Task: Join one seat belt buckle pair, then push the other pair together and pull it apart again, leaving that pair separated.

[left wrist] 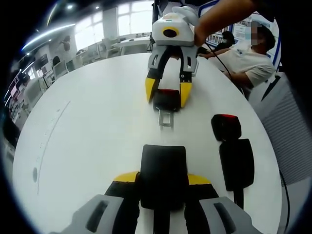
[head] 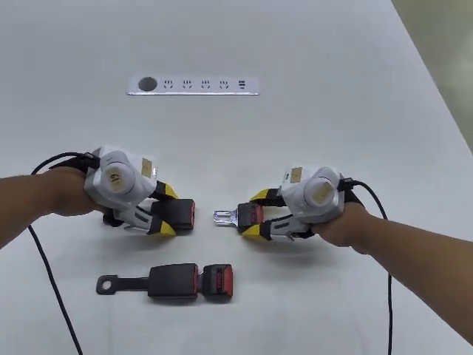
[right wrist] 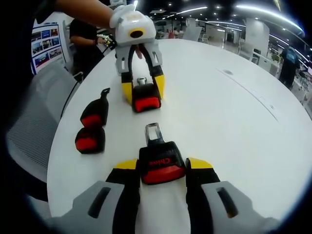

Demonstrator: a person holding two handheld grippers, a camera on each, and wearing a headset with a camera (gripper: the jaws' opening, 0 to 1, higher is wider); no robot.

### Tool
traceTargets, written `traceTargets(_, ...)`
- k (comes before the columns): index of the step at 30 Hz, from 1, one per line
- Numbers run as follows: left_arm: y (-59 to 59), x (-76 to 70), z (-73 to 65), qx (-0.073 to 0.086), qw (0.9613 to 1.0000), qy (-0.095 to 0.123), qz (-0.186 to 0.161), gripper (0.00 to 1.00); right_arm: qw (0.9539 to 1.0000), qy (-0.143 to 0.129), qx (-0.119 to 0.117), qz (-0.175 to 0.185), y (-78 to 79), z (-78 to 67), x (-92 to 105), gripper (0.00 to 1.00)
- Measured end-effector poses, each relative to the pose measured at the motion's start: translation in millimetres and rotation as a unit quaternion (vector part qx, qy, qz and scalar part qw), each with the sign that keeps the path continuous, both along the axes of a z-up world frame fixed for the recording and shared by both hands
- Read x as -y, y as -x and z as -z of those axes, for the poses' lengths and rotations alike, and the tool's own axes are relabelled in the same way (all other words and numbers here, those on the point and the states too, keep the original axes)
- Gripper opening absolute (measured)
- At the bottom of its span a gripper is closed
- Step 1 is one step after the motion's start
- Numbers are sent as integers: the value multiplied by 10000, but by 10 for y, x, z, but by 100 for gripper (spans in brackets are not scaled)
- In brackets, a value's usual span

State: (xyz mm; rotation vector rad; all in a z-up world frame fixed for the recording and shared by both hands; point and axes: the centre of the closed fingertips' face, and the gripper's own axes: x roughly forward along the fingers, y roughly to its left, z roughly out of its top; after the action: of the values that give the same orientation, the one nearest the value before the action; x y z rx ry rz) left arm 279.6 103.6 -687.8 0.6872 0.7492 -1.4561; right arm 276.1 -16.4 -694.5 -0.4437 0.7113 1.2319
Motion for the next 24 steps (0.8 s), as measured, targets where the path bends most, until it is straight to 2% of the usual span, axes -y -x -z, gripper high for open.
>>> traceTargets(10, -3, -9, 9, -9, 10000, -9, -6, 36, 9999, -13, 28, 123, 59, -20, 171, 36)
traceTargets(24, -4, -14, 10, -31, 10000, -10, -6, 36, 9999, 8, -13, 144, 25, -21, 395, 36)
